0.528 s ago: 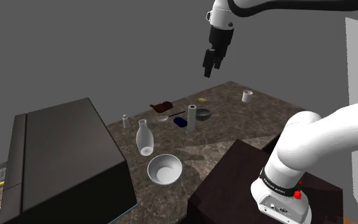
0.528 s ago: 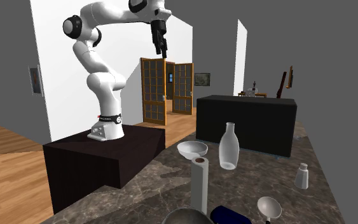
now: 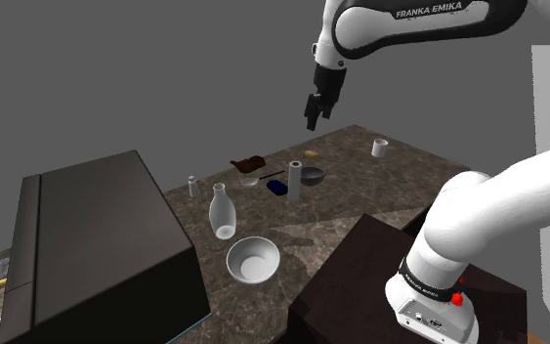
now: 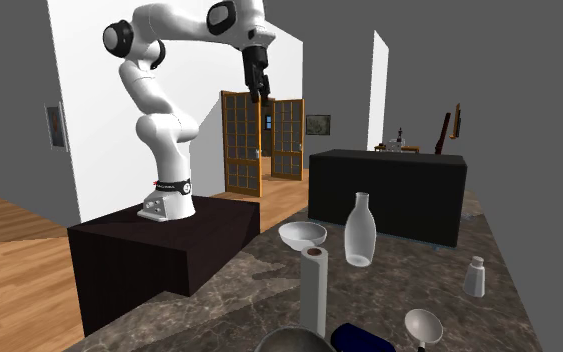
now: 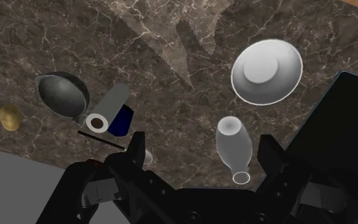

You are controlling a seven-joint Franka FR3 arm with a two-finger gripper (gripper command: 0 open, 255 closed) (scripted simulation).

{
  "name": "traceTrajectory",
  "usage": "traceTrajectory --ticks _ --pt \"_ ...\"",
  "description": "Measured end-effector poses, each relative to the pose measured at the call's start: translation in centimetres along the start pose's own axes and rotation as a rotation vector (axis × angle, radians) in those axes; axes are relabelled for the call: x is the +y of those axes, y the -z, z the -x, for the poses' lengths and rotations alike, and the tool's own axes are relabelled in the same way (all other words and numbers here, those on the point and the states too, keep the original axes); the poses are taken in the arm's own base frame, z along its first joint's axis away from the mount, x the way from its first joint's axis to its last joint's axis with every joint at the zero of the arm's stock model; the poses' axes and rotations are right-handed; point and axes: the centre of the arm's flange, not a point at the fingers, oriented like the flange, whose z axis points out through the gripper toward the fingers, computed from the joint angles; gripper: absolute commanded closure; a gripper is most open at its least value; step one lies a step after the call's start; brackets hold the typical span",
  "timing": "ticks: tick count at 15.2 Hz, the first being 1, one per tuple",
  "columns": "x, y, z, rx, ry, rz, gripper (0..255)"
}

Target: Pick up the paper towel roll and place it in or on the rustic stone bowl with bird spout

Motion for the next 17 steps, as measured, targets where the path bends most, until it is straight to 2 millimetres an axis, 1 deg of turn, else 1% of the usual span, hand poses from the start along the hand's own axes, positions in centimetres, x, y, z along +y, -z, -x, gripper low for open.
traceTrajectory --ticks 5,8,10,14,16,17 --pt "3.2 -5.7 -2.2 0.007 -0.034 -0.005 0" --pt "5.1 -8.4 -3.1 0.013 -0.055 -0.008 0" --pt "6.7 -10.8 -3.9 0.015 -0.068 -0.01 0" --pt "9.4 -14.7 -5.6 0.022 -0.095 -0.013 0" --pt "10.9 -17.0 -6.3 0.025 -0.109 -0.015 0" --pt "11.3 -18.2 -6.5 0.027 -0.116 -0.016 0"
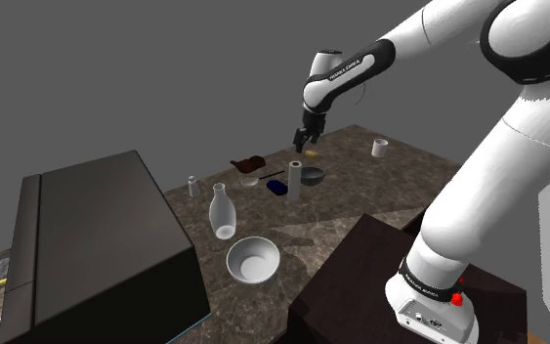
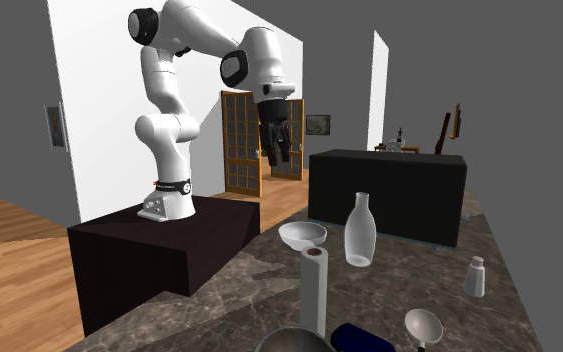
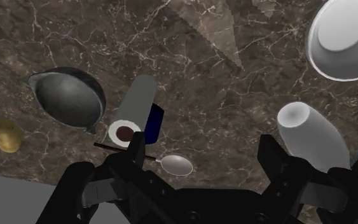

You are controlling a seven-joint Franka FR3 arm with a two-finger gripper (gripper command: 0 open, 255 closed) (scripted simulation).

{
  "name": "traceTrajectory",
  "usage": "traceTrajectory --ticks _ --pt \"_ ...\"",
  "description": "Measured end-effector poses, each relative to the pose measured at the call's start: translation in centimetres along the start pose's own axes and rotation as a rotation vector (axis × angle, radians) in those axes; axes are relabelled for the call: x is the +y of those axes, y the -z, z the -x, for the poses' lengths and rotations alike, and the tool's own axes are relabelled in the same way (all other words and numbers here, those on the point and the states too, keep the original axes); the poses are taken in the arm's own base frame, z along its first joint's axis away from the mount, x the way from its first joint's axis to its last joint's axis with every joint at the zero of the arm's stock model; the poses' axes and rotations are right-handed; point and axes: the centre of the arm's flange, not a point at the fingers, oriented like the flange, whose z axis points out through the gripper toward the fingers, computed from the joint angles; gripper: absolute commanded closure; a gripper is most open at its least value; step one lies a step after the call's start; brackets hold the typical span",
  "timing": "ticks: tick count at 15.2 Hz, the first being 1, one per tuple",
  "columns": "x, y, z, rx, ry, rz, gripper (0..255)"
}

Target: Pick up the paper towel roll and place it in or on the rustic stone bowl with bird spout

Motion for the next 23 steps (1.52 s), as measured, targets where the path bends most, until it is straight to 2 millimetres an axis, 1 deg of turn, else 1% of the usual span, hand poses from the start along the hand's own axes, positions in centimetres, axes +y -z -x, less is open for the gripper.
traceTrajectory --ticks 4,7,8,10,14,15,18,23 --pt "2.7 -4.2 -1.8 0.007 -0.027 -0.004 0" --pt "4.9 -7.5 -2.6 0.012 -0.047 -0.005 0" --pt "5.5 -8.4 -3.3 0.013 -0.054 -0.006 0" --pt "6.9 -10.6 -3.9 0.016 -0.068 -0.008 0" --pt "9.3 -15.0 -5.9 0.023 -0.095 -0.011 0" --pt "10.1 -16.2 -6.1 0.025 -0.101 -0.011 0" --pt "10.8 -17.8 -6.4 0.026 -0.109 -0.012 0" --pt "10.9 -20.5 -6.7 0.026 -0.11 -0.013 0"
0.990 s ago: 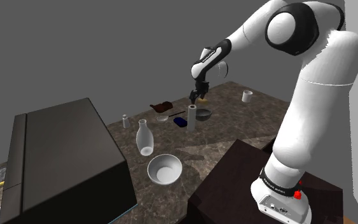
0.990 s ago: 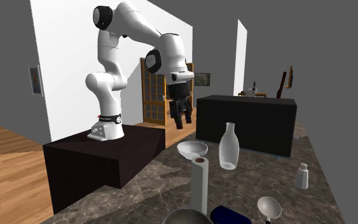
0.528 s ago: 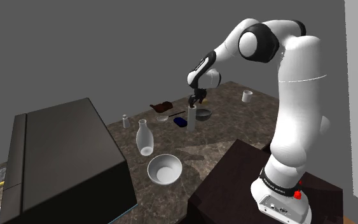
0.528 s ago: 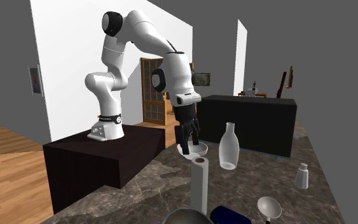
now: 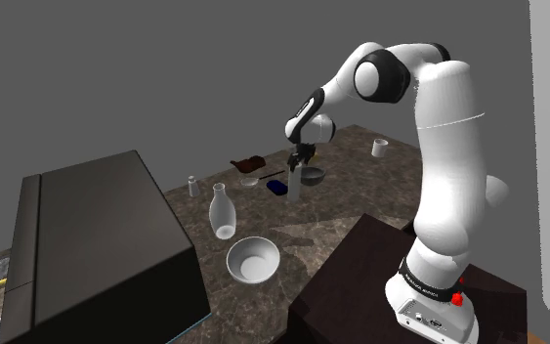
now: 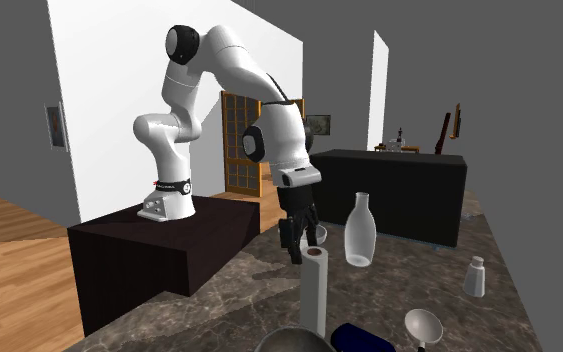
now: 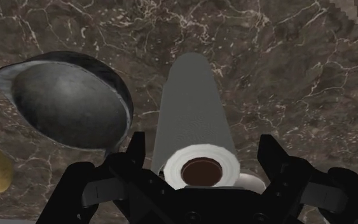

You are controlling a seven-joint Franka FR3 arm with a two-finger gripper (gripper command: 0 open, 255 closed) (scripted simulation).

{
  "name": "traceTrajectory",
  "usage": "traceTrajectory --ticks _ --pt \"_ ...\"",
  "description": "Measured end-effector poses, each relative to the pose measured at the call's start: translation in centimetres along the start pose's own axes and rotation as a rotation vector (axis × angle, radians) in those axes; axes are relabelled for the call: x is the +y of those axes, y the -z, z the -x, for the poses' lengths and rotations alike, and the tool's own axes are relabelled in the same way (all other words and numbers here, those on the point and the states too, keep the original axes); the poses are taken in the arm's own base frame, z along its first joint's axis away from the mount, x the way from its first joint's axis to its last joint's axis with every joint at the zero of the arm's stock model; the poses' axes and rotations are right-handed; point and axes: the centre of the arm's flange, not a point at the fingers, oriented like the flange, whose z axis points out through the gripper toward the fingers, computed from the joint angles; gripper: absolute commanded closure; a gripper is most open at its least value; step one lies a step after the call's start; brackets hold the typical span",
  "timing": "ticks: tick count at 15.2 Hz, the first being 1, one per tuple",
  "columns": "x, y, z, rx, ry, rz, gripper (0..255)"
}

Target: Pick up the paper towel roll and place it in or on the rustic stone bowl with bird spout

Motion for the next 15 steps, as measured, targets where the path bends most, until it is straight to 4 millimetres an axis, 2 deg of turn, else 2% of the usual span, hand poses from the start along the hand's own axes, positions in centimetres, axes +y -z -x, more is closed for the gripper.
traceTrajectory --ticks 2,7,8,15 --pt "-0.03 -0.62 0.13 0.0 0.0 0.0 0" --pt "0.0 -0.77 0.11 0.0 0.0 0.0 0" --pt "0.0 -0.77 0.11 0.0 0.0 0.0 255" --pt "0.0 -0.75 0.11 0.001 0.0 0.0 255"
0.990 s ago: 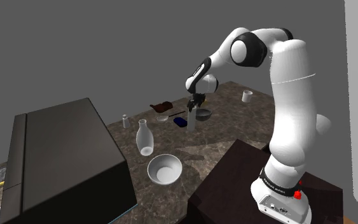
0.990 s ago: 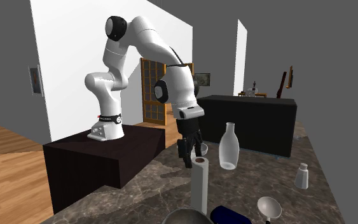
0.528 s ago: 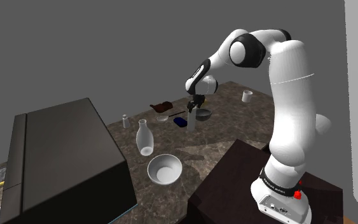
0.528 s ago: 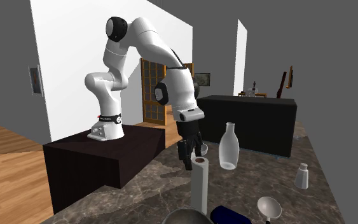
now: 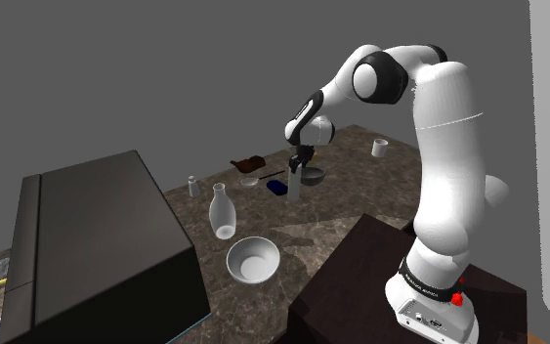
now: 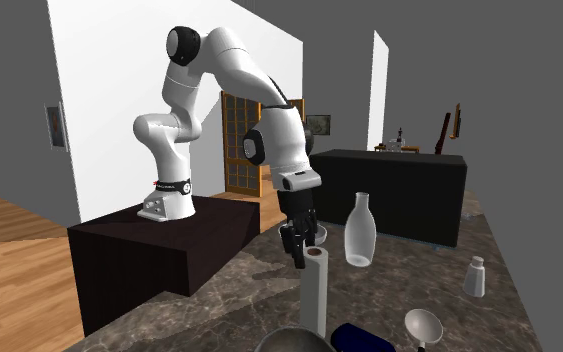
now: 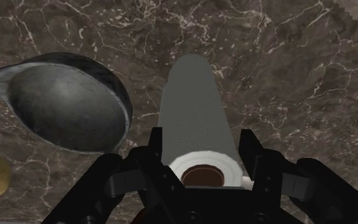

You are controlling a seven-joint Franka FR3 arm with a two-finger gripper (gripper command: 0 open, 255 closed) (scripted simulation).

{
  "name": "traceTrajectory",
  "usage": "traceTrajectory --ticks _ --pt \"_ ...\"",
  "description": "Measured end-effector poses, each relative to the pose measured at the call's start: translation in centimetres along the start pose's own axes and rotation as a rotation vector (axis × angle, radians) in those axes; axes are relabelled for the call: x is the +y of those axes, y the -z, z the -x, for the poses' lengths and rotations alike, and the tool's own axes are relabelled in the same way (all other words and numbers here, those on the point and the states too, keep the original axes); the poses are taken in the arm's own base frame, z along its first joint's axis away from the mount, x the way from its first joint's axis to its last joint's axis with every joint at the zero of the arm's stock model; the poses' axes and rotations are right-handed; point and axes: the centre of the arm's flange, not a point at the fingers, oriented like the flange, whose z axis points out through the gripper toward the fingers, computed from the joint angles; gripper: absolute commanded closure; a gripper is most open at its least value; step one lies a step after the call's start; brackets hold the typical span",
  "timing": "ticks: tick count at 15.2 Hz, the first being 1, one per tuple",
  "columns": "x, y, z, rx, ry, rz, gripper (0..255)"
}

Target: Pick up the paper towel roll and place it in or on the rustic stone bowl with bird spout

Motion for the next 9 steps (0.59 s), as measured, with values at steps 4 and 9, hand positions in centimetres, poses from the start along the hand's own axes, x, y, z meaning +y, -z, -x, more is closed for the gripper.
traceTrajectory --ticks 4,9 --pt "0.0 0.3 0.0 -0.001 0.0 0.0 255" --pt "0.0 2.5 -0.6 0.0 0.0 0.0 255"
